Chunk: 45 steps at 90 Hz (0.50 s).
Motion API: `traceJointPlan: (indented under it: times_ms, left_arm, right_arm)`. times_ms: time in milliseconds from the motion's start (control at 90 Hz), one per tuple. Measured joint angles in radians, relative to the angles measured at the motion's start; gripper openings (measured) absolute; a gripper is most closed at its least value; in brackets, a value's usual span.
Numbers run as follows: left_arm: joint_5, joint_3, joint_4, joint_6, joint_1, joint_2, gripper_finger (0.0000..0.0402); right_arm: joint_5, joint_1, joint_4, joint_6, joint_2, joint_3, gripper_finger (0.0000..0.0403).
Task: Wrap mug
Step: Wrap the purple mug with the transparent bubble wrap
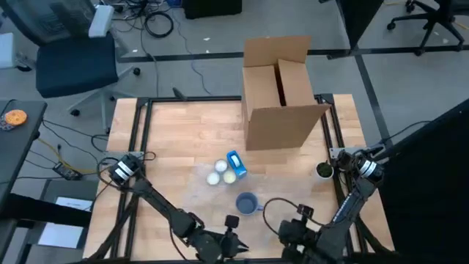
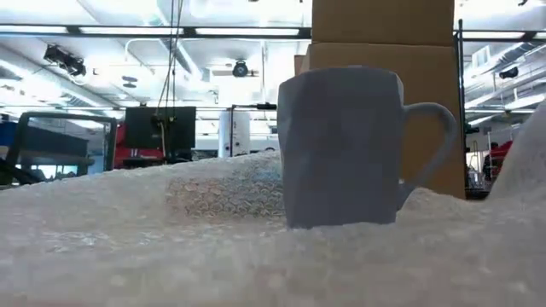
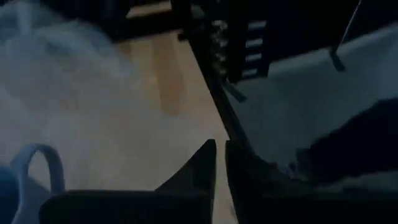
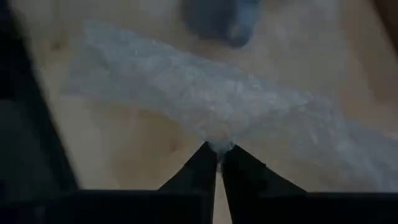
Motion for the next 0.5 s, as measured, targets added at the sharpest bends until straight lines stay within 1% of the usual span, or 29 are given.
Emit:
traceJointPlan:
  times_ms: [111, 222, 344, 500]
  left_arm:
    - [-0.021, 0.001, 0.076, 0.000, 0.023, 0.027, 0.0078]
    - [-0.079, 0.000, 0.103, 0.009, 0.044, 0.055, 0.0126]
    - [-0.142, 0.000, 0.166, 0.058, 0.063, 0.072, 0.0177]
    - [-0.170, 0.000, 0.182, 0.128, 0.078, 0.076, 0.0224]
  right_arm:
    - [0.001, -0.023, -0.002, 0.001, 0.000, 0.000, 0.0000]
    - [0.001, -0.036, 0.001, -0.008, 0.000, 0.000, 0.0000]
    - [0.003, -0.040, 0.007, -0.009, 0.000, 0.000, 0.0000]
    - [-0.017, -0.035, 0.023, -0.008, -0.001, 0.000, 0.0000]
